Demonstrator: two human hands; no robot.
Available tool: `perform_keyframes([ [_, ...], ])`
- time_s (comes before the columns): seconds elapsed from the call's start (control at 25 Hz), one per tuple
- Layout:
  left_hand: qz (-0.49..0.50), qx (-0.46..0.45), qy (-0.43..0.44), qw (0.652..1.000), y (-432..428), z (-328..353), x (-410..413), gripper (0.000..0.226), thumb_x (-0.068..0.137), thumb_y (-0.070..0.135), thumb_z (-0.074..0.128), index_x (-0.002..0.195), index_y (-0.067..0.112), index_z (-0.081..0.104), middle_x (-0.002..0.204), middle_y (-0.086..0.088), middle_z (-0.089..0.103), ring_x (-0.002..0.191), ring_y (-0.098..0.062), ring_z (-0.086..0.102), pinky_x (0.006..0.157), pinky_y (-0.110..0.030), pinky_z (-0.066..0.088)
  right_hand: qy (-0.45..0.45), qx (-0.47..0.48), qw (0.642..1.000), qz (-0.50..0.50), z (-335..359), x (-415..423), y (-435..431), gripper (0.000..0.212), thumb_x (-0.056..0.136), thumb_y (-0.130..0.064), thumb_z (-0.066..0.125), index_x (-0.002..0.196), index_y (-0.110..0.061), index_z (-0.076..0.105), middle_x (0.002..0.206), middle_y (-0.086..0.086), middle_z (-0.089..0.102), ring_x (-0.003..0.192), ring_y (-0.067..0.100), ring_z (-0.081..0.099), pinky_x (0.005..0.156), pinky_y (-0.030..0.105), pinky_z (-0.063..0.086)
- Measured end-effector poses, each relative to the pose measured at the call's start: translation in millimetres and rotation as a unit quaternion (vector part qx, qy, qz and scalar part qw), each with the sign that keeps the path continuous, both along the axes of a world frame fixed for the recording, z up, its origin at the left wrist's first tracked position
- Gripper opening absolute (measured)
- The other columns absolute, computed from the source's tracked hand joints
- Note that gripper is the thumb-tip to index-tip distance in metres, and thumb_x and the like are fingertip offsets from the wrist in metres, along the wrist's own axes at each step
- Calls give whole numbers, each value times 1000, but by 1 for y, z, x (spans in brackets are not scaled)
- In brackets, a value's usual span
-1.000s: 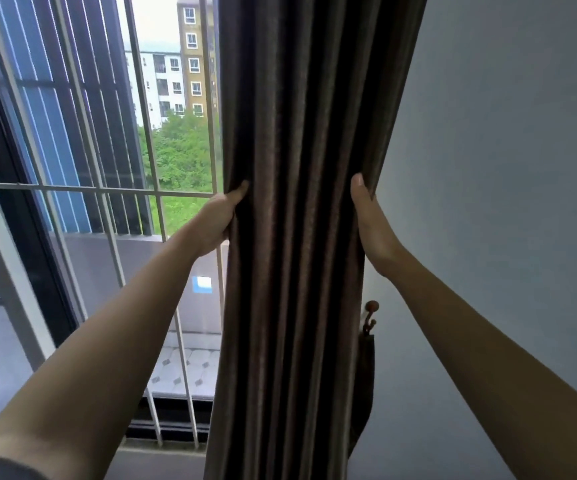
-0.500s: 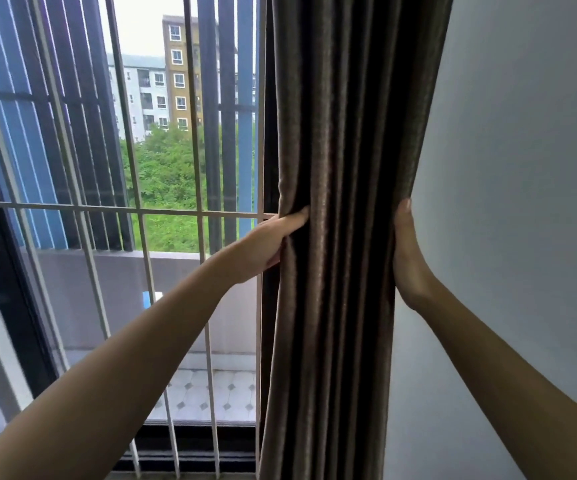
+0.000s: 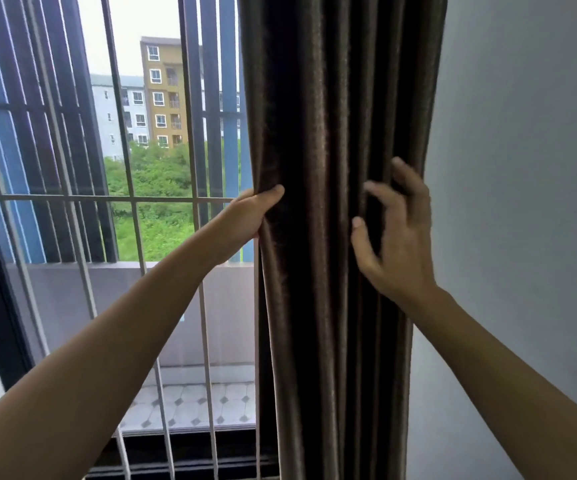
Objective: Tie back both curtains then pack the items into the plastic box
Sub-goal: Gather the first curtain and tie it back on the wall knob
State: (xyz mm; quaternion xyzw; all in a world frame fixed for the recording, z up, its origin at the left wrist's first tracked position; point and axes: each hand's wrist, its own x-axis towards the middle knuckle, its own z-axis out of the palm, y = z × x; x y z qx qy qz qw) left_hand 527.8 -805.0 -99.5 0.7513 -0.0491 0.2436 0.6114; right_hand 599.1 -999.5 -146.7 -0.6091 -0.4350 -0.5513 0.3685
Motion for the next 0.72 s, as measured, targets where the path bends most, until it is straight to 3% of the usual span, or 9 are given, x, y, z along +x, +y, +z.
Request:
perform_keyframes([
  [0.08, 4, 53, 1, 999, 4, 0, -3, 20, 100, 23, 40, 102, 16, 59, 86, 6, 64, 85, -12, 63, 87, -31, 49, 43, -66, 997, 12, -8, -12, 16, 27, 89, -18, 58, 114, -9, 51, 136, 11, 36, 122, 16, 43, 99, 28, 40],
  [0.16, 29, 117, 2, 993, 11, -3, -2, 22, 101, 22, 37, 108, 14, 57, 85, 7, 62, 84, -10, 61, 81, -28, 49, 161, -119, 980, 26, -19, -19, 33, 31, 87, -23, 62, 114, -14, 49, 128, 5, 40, 106, 8, 48, 87, 19, 39],
  [0.32, 88, 182, 10, 979, 27, -29, 7, 28, 102, 24, 33, 115, 13, 55, 103, -1, 62, 103, -21, 59, 99, -40, 45, 266, -116, 956, 33, -61, -20, 57, 39, 84, -8, 62, 116, -19, 42, 100, -7, 53, 75, 6, 54, 73, 26, 47],
  [0.44, 116, 205, 7, 972, 37, -56, 14, 35, 101, 20, 31, 133, 16, 43, 117, 1, 56, 118, -22, 52, 106, -44, 38, 351, -111, 925, 88, -108, -32, 68, 60, 85, -6, 62, 135, -22, 35, 94, -8, 59, 83, 5, 61, 83, 22, 52],
  [0.52, 97, 230, 5, 968, 36, -70, 18, 38, 100, 14, 30, 137, 18, 39, 122, 1, 53, 122, -21, 48, 108, -42, 36, 370, -148, 912, 98, -131, -37, 72, 61, 86, -7, 63, 140, -18, 38, 99, -4, 63, 89, 2, 60, 89, 17, 49],
  [0.64, 57, 254, 16, 965, 29, -76, 20, 41, 98, 6, 28, 137, 17, 37, 118, 5, 51, 118, -15, 46, 106, -34, 37, 320, -153, 930, 93, -149, -29, 79, 46, 85, -2, 61, 130, -6, 53, 110, 6, 67, 98, 13, 64, 93, 24, 51],
  [0.72, 34, 240, 39, 969, 26, -72, 21, 44, 96, 0, 28, 136, 15, 38, 105, 10, 51, 104, -10, 48, 93, -29, 42, 291, -144, 942, 82, -154, -21, 83, 46, 83, 1, 61, 128, -4, 55, 106, 9, 68, 95, 20, 66, 88, 30, 54],
])
